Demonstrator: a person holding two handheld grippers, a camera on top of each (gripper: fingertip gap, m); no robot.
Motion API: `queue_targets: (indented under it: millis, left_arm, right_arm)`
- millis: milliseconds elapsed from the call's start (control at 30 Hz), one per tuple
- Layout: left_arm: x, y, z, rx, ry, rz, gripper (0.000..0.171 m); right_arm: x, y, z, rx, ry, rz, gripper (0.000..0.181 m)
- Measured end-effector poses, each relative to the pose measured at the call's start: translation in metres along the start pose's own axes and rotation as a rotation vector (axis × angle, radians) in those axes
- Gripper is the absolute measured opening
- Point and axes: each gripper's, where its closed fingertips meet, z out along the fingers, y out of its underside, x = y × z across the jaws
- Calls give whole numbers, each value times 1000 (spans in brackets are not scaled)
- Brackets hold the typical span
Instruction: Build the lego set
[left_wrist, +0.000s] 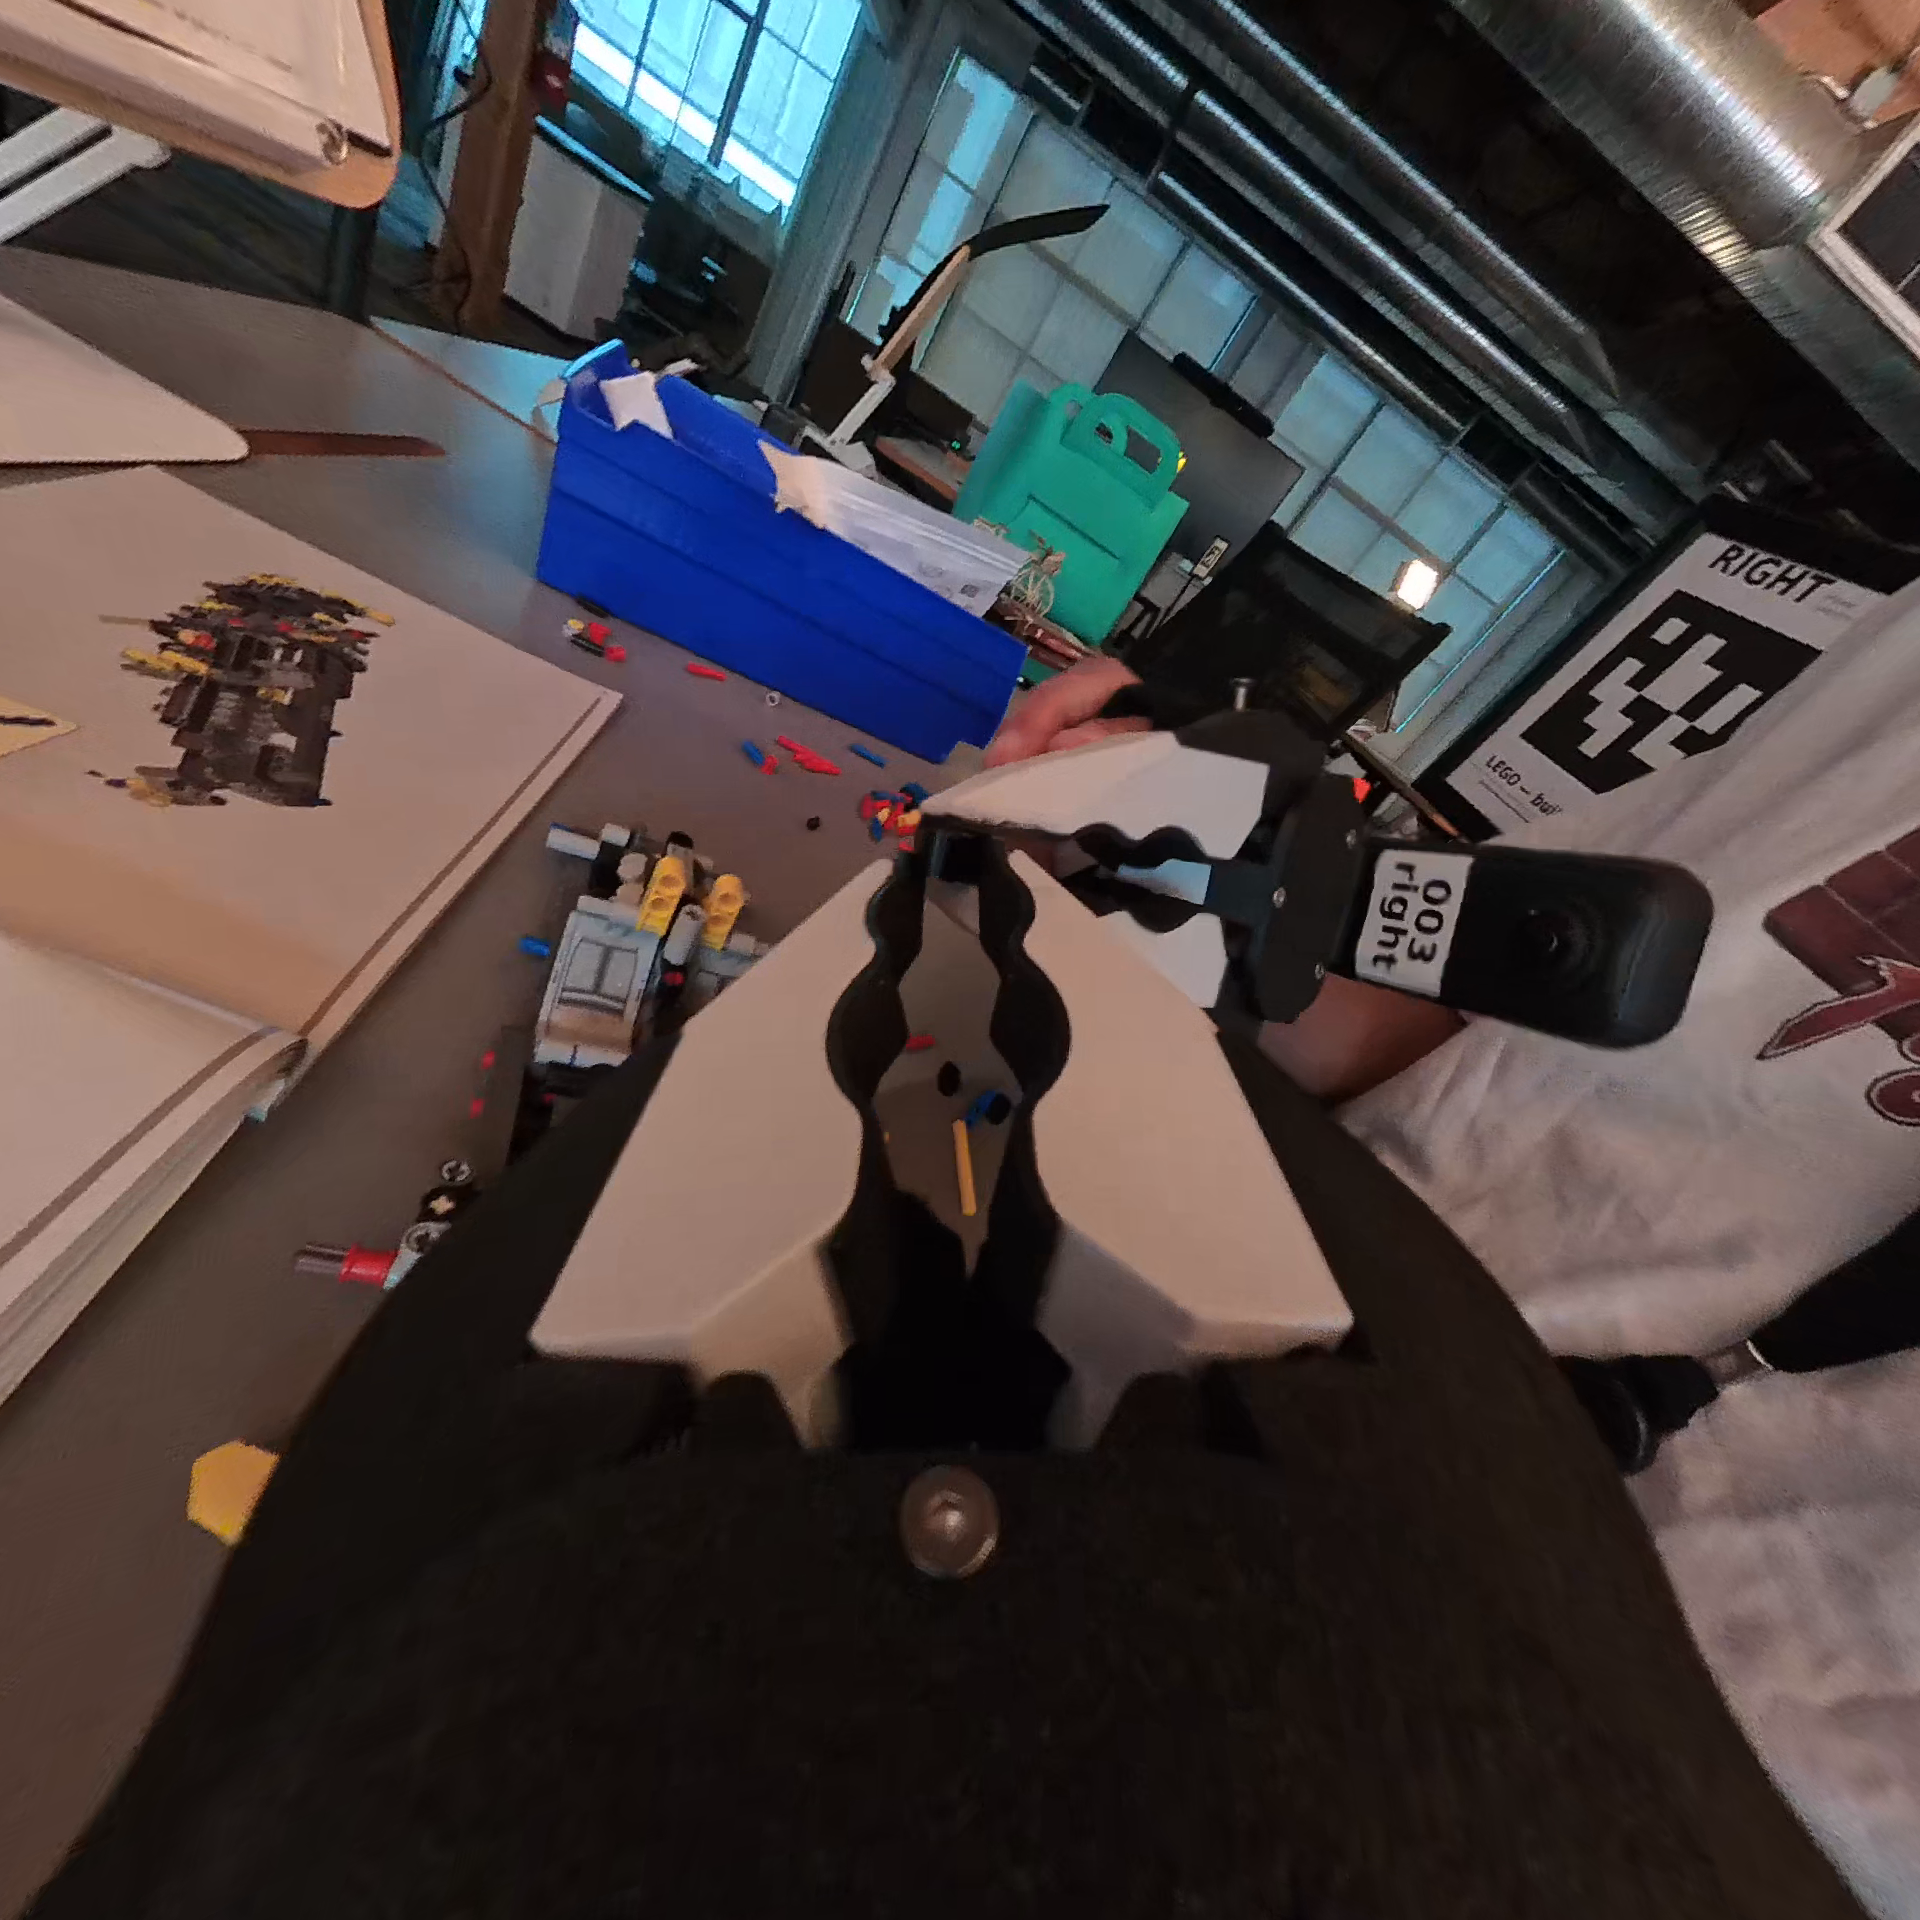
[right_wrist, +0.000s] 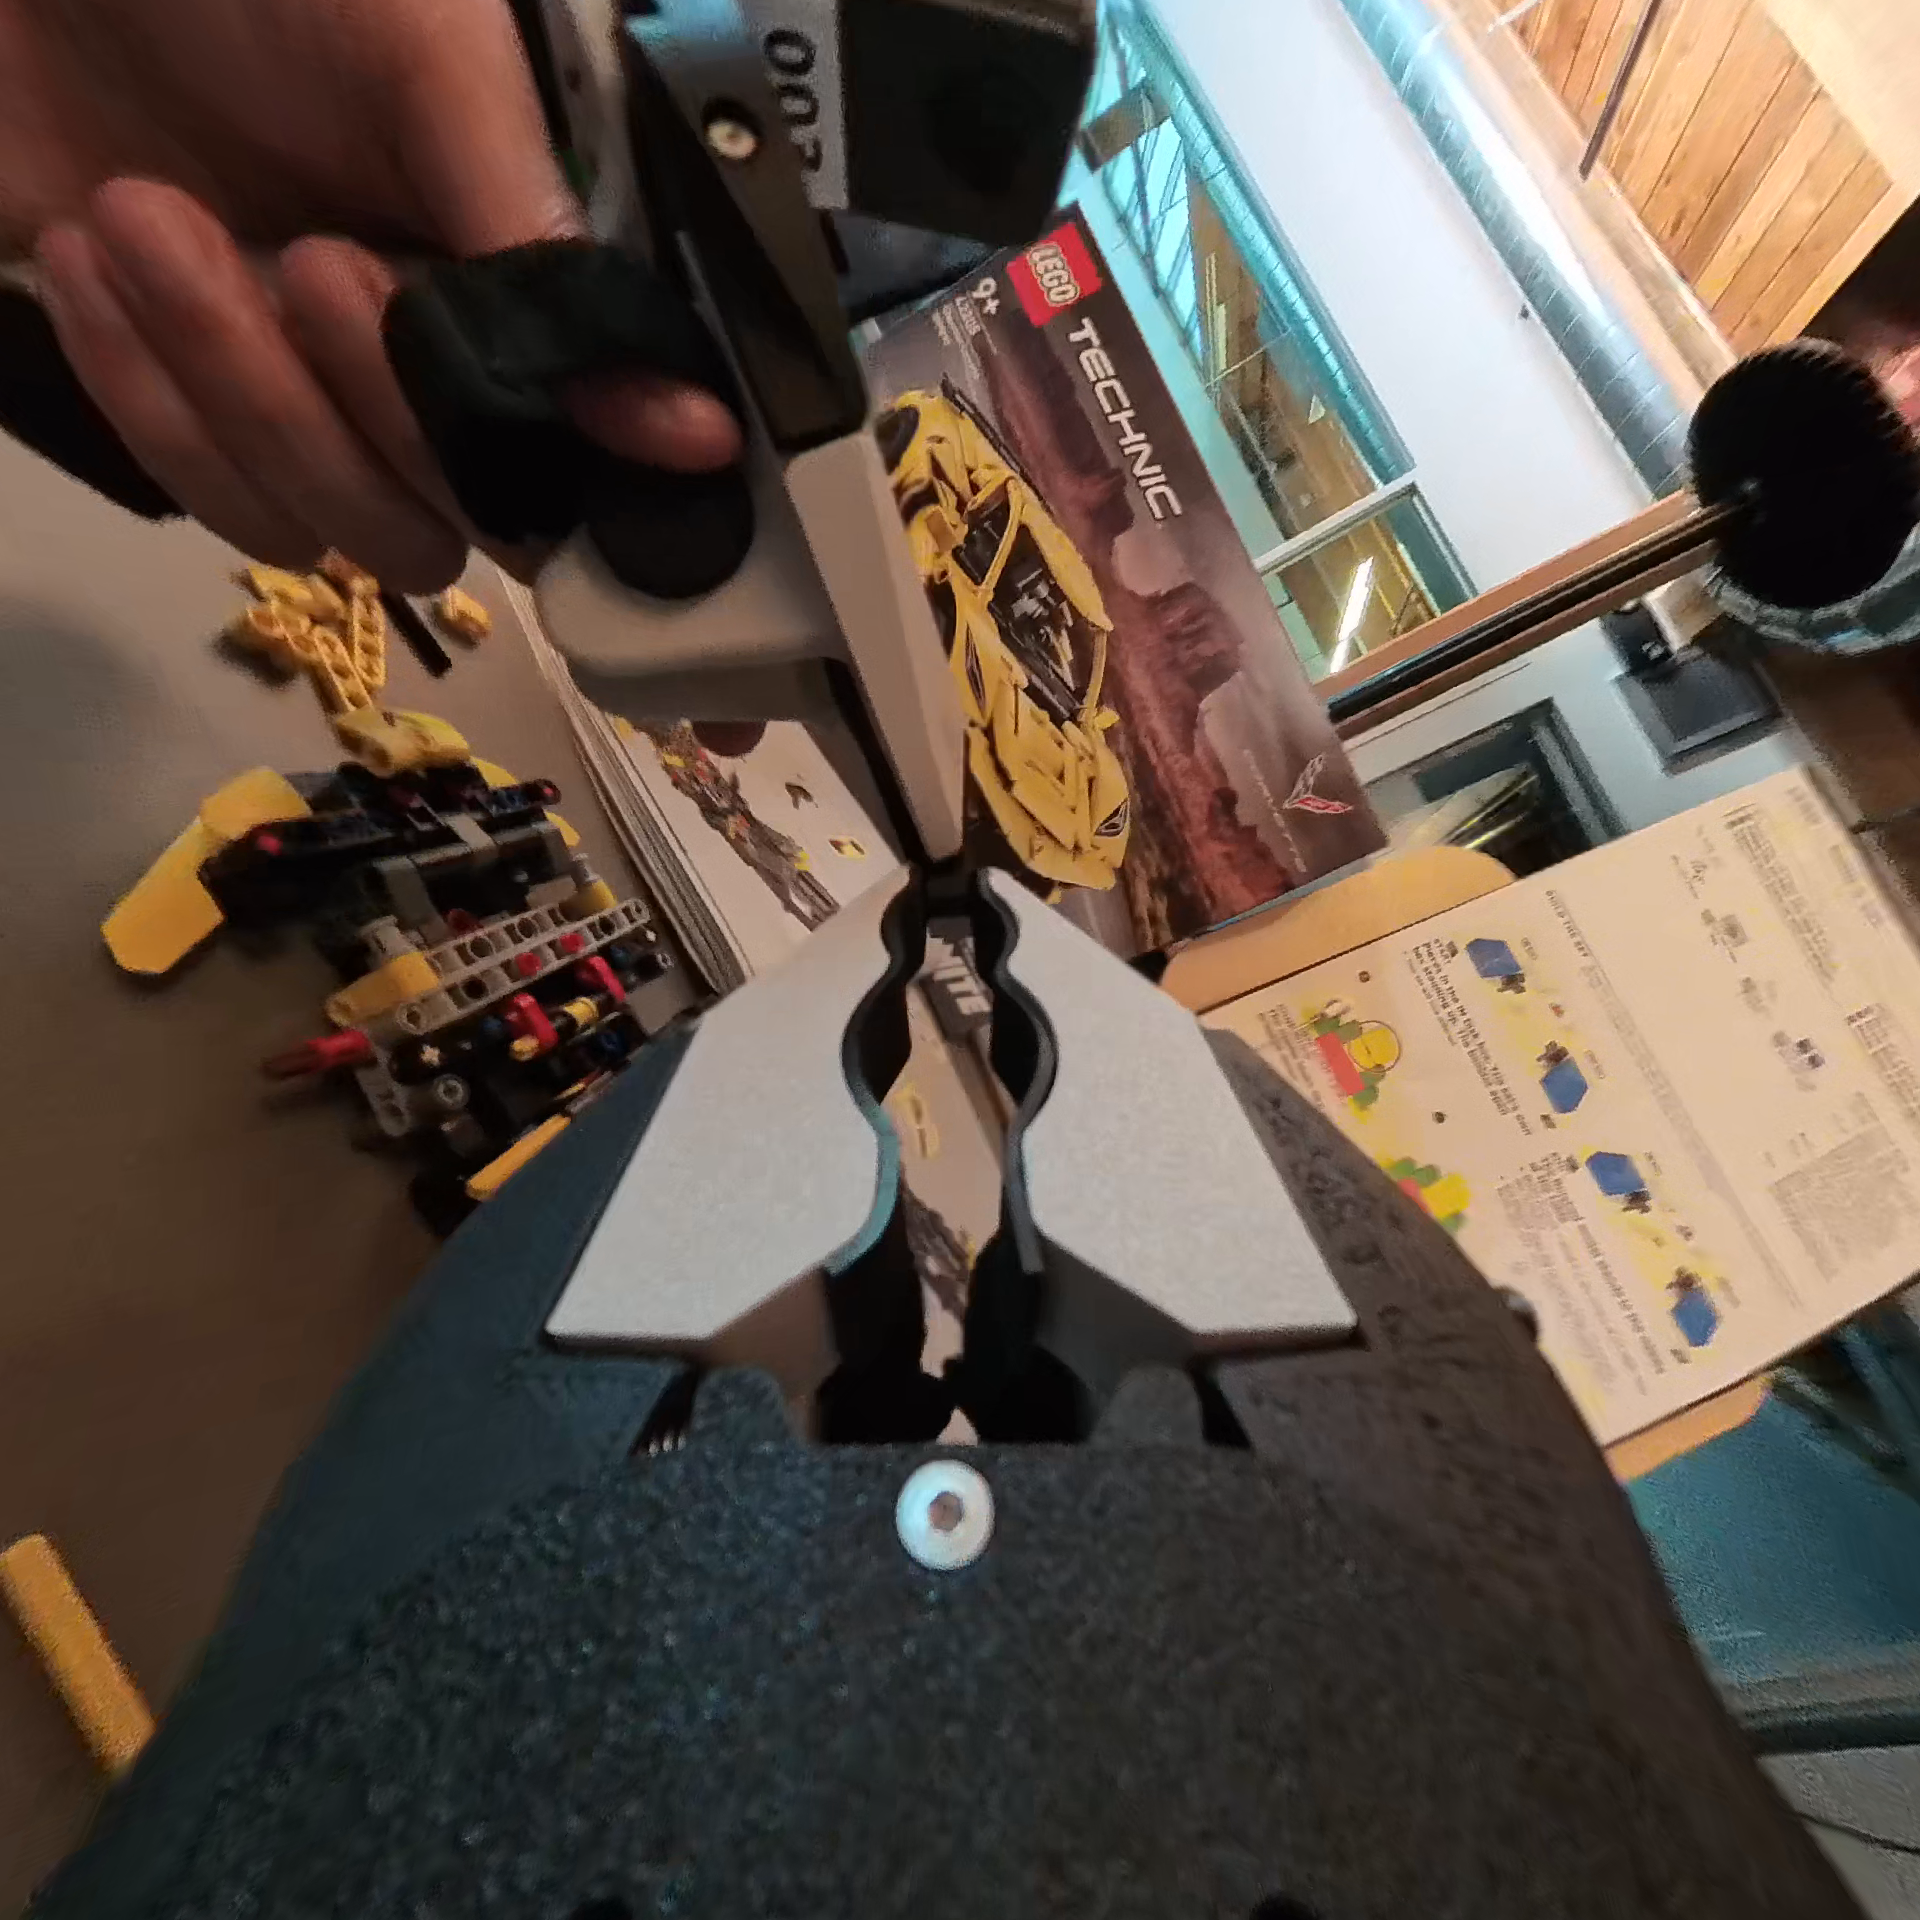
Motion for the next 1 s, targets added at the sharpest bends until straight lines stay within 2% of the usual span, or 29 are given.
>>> queue_targets:
  millis: [200, 300, 333, 367, 400, 500, 533, 600, 667, 833, 900, 1000]
  left_arm:
    - [14, -7, -2, 39, 83, 22, 5]
    - [20, -9, -6, 52, 109, 56, 5]
    - [26, -12, -8, 65, 130, 85, 5]
    - [32, -14, -10, 77, 148, 126, 5]
    - [38, -16, -12, 84, 159, 172, 5]
    - [55, -15, -14, 85, 178, 307, 5]
    - [60, -13, -14, 85, 184, 353, 5]
    - [69, -9, -13, 75, 197, 421, 5]
    - [72, -3, -11, 54, 207, 447, 5]
    - [78, 11, -4, -8, 244, 454, 5]
    - [78, 12, -2, -9, 243, 458, 5]
    - [74, 14, -1, -28, 224, 454, 5]
  right_arm:
    - [7, -16, -15, 148, -55, 299, 10]
    - [5, -23, -27, 224, -212, 606, 30]
    - [4, -24, -30, 244, -307, 749, 25]
    - [1, -27, -34, 280, -435, 897, 29]
    - [5, -29, -37, 330, -543, 1070, 34]
    - [27, -40, -53, 529, -955, 1594, 29]
    - [28, -39, -53, 520, -1080, 1733, 29]
    - [26, -47, -64, 571, -1338, 1831, 31]
    - [20, -53, -67, 565, -1450, 1877, 30]
    - [4, -58, -67, 513, -1523, 1880, 18]
    - [0, -58, -69, 499, -1520, 1853, 10]
    - [-2, -54, -68, 460, -1489, 1846, 9]
